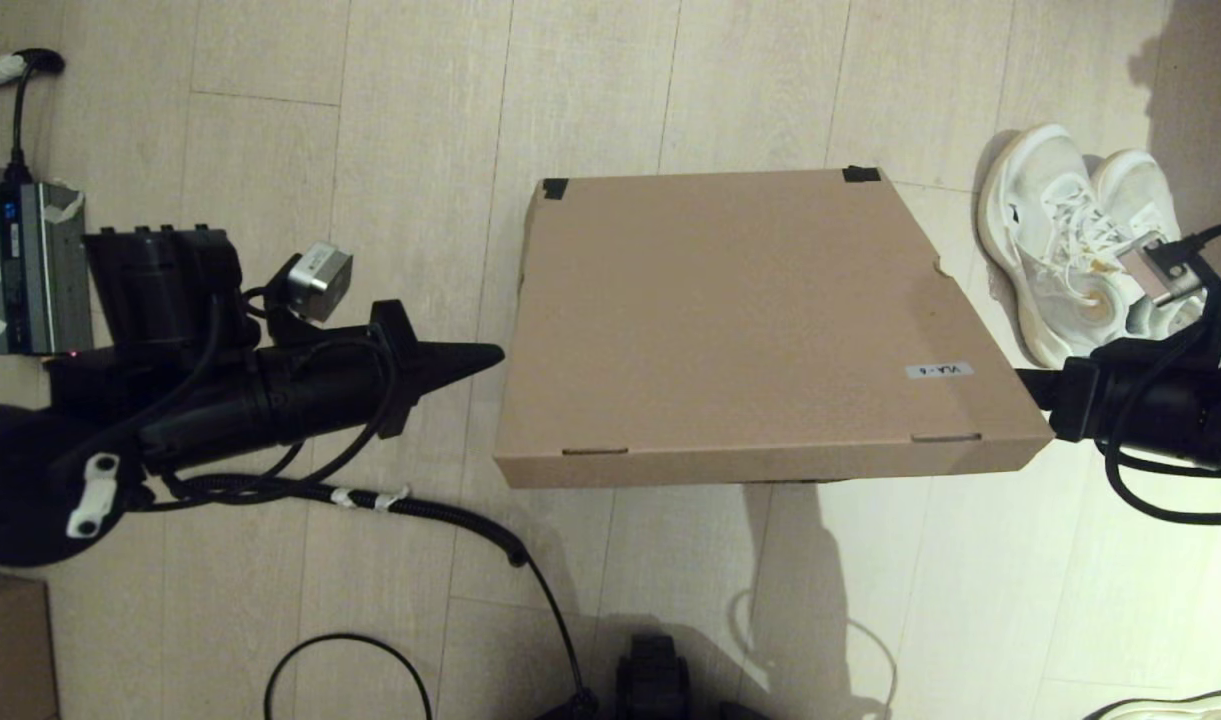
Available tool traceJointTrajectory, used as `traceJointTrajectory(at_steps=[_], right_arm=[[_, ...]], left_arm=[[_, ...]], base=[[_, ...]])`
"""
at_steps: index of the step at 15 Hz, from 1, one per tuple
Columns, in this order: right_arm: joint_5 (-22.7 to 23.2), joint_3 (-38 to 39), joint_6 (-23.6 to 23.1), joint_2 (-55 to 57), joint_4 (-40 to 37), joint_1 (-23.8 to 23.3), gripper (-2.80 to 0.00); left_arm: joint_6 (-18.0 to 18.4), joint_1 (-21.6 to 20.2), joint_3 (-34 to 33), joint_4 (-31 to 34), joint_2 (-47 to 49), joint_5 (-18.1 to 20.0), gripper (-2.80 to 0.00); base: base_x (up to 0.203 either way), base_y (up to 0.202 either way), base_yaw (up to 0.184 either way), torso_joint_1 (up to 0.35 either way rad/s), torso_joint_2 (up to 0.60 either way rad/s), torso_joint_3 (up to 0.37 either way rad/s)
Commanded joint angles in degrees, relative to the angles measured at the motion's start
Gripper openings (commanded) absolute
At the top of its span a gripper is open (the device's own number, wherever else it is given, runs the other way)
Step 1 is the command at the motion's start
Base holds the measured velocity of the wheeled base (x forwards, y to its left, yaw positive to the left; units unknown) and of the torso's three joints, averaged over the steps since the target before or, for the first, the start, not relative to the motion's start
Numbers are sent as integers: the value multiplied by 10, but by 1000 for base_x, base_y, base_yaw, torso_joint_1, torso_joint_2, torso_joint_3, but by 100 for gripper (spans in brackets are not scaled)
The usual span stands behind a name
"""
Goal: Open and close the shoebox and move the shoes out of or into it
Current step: Open the shoe box
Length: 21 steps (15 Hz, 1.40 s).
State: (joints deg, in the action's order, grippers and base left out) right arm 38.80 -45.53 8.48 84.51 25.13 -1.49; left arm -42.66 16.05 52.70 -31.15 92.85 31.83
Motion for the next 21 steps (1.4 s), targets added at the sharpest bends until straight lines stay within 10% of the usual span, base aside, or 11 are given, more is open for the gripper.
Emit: traceJointTrajectory(at_steps=[1, 5, 11, 21], right_arm=[[2, -13, 0, -8, -4, 0, -280], [2, -57, 1, -10, -36, 0, -280], [3, -91, 1, -4, -47, 1, -280], [-1, -138, 27, 1, -63, 27, -280]], left_arm=[[-2, -6, 1, 6, -16, 2, -280], [-3, -11, -28, 98, -46, 2, -280], [-94, 5, -42, 96, -52, 2, -280], [-120, 54, -26, 95, -14, 2, -280]], base=[[0, 0, 0, 0, 0, 0], [0, 0, 0, 0, 0, 0], [0, 0, 0, 0, 0, 0], [0, 0, 0, 0, 0, 0]])
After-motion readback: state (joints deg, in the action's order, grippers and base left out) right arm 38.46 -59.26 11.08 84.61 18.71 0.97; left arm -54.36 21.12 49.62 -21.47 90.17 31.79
